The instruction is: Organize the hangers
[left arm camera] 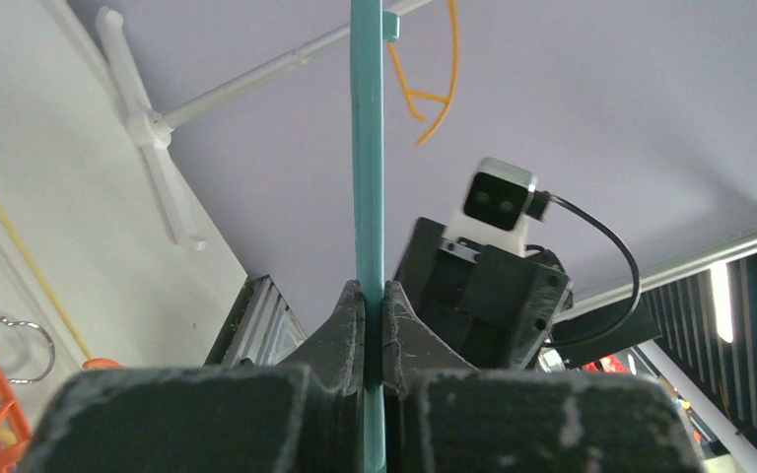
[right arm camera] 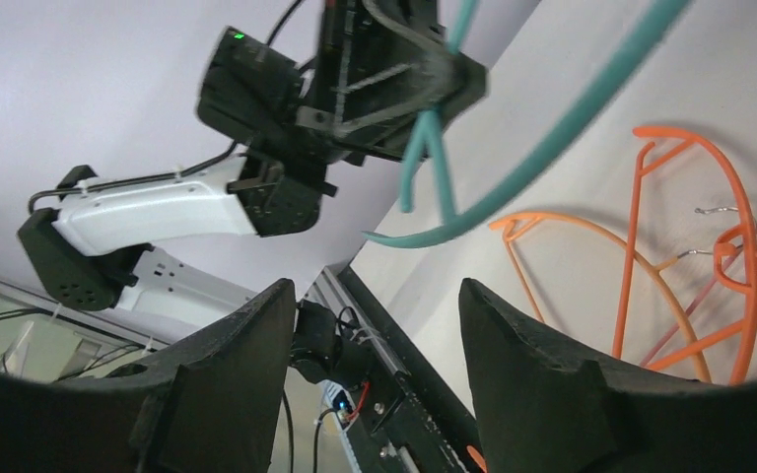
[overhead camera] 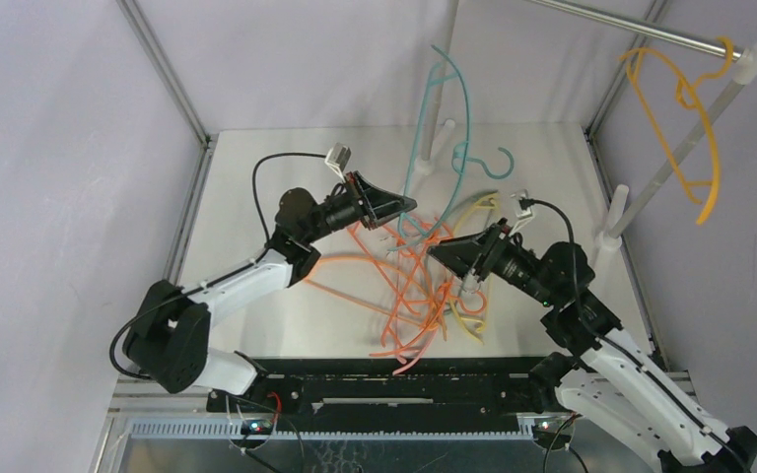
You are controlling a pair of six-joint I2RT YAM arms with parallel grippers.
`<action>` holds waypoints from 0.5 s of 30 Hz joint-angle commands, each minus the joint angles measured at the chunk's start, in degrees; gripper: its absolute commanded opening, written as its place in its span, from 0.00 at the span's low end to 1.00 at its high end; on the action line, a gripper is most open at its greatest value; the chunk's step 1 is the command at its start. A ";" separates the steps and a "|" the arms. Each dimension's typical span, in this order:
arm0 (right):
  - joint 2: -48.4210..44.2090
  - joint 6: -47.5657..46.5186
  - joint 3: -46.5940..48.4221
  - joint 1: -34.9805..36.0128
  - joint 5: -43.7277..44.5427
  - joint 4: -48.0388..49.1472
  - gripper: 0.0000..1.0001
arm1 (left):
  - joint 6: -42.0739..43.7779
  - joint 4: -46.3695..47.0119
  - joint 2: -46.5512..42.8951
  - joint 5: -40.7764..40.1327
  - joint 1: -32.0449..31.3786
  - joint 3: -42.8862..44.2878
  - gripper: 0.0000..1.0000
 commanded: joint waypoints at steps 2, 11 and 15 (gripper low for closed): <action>-1.03 -0.70 1.34 -0.87 0.13 -0.79 0.71 | -0.73 4.58 1.80 1.77 0.62 4.18 0.00; 6.93 3.78 1.38 -1.88 -2.03 7.13 0.84 | -1.79 5.27 1.39 1.40 0.62 4.45 0.00; 8.01 4.36 1.38 -2.78 -1.85 9.46 0.85 | -1.74 5.12 0.50 1.04 0.62 3.20 0.00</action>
